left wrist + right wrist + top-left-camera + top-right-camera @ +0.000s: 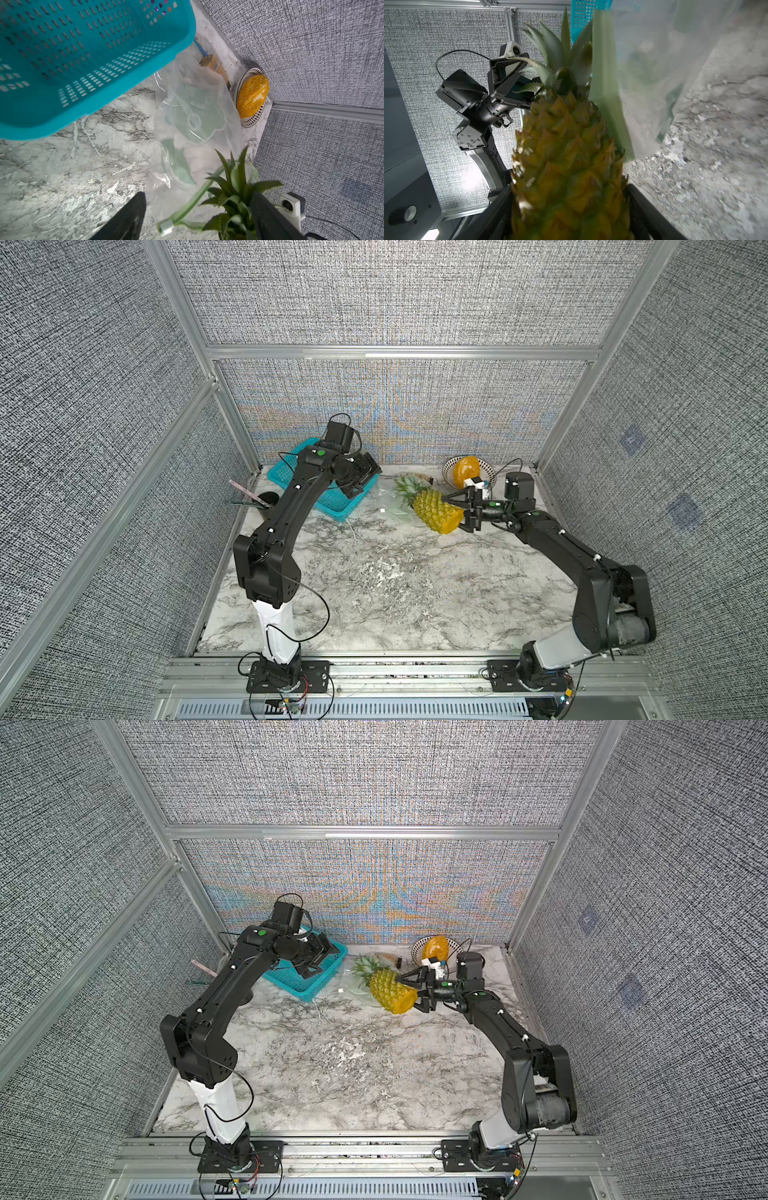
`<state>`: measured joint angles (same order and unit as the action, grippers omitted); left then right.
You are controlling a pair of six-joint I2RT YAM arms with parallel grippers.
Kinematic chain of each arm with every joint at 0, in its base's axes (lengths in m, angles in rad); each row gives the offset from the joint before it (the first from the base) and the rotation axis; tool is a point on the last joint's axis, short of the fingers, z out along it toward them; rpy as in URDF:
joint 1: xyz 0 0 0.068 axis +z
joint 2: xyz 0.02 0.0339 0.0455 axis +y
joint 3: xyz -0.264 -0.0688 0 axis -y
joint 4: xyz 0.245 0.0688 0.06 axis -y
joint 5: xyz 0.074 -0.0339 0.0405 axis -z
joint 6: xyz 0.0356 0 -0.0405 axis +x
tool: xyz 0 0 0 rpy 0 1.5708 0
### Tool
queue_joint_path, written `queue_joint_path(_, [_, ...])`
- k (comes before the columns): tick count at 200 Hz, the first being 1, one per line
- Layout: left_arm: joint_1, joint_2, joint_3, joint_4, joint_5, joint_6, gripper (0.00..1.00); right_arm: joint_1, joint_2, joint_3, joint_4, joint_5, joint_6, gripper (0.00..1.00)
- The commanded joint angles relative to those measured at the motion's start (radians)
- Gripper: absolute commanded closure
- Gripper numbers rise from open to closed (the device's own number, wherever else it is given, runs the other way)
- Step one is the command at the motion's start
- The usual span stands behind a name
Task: Open the zip-top bag and take out the pineapple
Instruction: Place the zipper food storage bag at the center of the board.
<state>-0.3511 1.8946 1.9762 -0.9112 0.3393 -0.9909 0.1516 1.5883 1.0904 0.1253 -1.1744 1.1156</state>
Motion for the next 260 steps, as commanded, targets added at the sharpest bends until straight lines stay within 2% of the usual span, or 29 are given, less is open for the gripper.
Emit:
queue_joint_path(1, [0.019,-0.02,-0.027,-0.046,-0.03,0.032,0.18,0.041,0.062,0.062,0.174,-0.007,0.084,0.44])
queue_joint_path(26, [0.022,-0.038,-0.092,-0.032,0.002,0.024,0.18,0.072,0.102,0.077,0.252,-0.005,0.146,0.45])
queue_joint_path(42, [0.022,-0.066,-0.182,0.013,0.015,-0.016,0.19,0.074,0.102,0.058,0.323,-0.005,0.203,0.45])
queue_joint_path(64, [0.021,-0.114,-0.325,0.12,0.038,-0.083,0.24,0.065,0.067,0.017,0.328,0.006,0.21,0.46])
queue_joint_path(88, [0.013,-0.121,-0.395,0.16,0.048,-0.115,0.27,0.049,0.006,-0.055,0.323,0.024,0.22,0.46])
queue_joint_path(135, [-0.067,0.032,-0.359,0.181,0.134,-0.102,0.2,0.008,-0.163,-0.202,0.183,0.059,0.152,0.46])
queue_joint_path(162, [-0.128,0.141,-0.347,0.21,0.189,-0.128,0.2,-0.031,-0.263,-0.322,0.168,0.079,0.162,0.46])
queue_joint_path(179, [-0.143,0.143,-0.383,0.259,0.191,-0.162,0.21,-0.048,-0.308,-0.361,0.166,0.092,0.173,0.46])
queue_joint_path(206, [-0.126,0.117,-0.381,0.262,0.173,-0.16,0.21,-0.049,-0.323,-0.358,0.166,0.113,0.175,0.46])
queue_joint_path(233, [-0.068,0.059,-0.338,0.234,0.165,-0.145,0.22,-0.038,-0.264,-0.298,0.163,0.113,0.159,0.46])
queue_joint_path(260, [0.004,-0.001,-0.259,0.13,0.12,-0.086,0.22,0.003,-0.144,-0.143,0.16,0.111,0.131,0.46])
